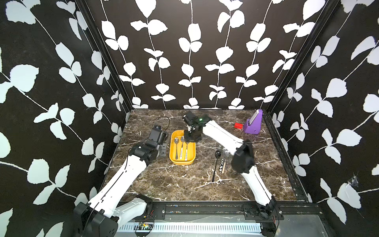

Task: Put the spoon into the storage box
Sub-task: Place the spoon in the storage box, then pick up the spoon from the center of the board.

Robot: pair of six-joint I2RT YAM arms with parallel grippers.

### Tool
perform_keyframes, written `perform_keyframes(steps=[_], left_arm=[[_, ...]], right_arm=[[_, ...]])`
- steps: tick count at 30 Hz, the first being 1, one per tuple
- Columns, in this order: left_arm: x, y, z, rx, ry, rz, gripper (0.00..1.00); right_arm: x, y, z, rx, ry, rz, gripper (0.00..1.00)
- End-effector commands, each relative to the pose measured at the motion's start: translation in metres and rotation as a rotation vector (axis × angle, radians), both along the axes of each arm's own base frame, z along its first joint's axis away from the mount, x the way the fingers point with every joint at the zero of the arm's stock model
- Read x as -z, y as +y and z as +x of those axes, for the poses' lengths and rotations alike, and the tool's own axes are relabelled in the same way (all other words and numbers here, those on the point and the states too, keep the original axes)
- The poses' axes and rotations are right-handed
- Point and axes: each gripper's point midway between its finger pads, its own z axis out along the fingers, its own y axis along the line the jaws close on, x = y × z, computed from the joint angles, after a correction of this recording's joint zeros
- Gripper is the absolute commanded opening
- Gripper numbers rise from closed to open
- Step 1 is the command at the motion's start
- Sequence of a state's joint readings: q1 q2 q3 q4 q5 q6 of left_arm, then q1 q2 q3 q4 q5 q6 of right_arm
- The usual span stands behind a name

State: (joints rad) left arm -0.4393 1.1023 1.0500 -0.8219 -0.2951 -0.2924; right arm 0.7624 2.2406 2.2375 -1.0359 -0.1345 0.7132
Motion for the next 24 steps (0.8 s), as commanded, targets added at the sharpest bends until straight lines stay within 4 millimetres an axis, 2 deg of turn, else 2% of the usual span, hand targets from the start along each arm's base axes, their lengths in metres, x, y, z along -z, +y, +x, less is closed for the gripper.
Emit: perform_keyframes(steps=[1,3,5,8,12,14,15,19,24], left_arm=[[-0.012,-0.025,0.0,0.091,0.028,-0.11,0.56],[-0.016,-0.039,0.001,0.111,0.043,-0.167,0.56],[-0.019,-0.059,0.003,0.15,0.059,-0.216,0.56],[-0.022,-0.094,0.004,0.233,0.071,-0.183,0.56],[-0.01,-0.146,0.004,0.316,0.144,-0.199,0.55],[-0.002,-0.182,-0.003,0.391,0.176,-0.207,0.55],[0.001,-0.195,-0.006,0.417,0.186,-0.201,0.54],[0.027,-0.245,-0.015,0.502,0.274,-0.164,0.53],[0.057,-0.293,-0.028,0.581,0.367,-0.095,0.49]], right_arm=[[-0.038,-0.054,0.036,0.089,-0.145,0.03,0.35],[-0.042,-0.088,0.042,0.133,-0.167,0.027,0.36],[-0.032,-0.13,0.044,0.207,-0.146,0.028,0.36],[-0.014,-0.19,0.039,0.316,-0.133,0.016,0.36],[0.016,-0.262,0.022,0.439,-0.1,-0.029,0.36],[0.037,-0.292,0.006,0.499,-0.06,-0.041,0.35],[0.049,-0.301,0.002,0.522,-0.04,-0.041,0.35],[0.066,-0.334,-0.019,0.597,-0.016,-0.045,0.34],[0.081,-0.348,-0.032,0.61,-0.004,-0.066,0.34]])
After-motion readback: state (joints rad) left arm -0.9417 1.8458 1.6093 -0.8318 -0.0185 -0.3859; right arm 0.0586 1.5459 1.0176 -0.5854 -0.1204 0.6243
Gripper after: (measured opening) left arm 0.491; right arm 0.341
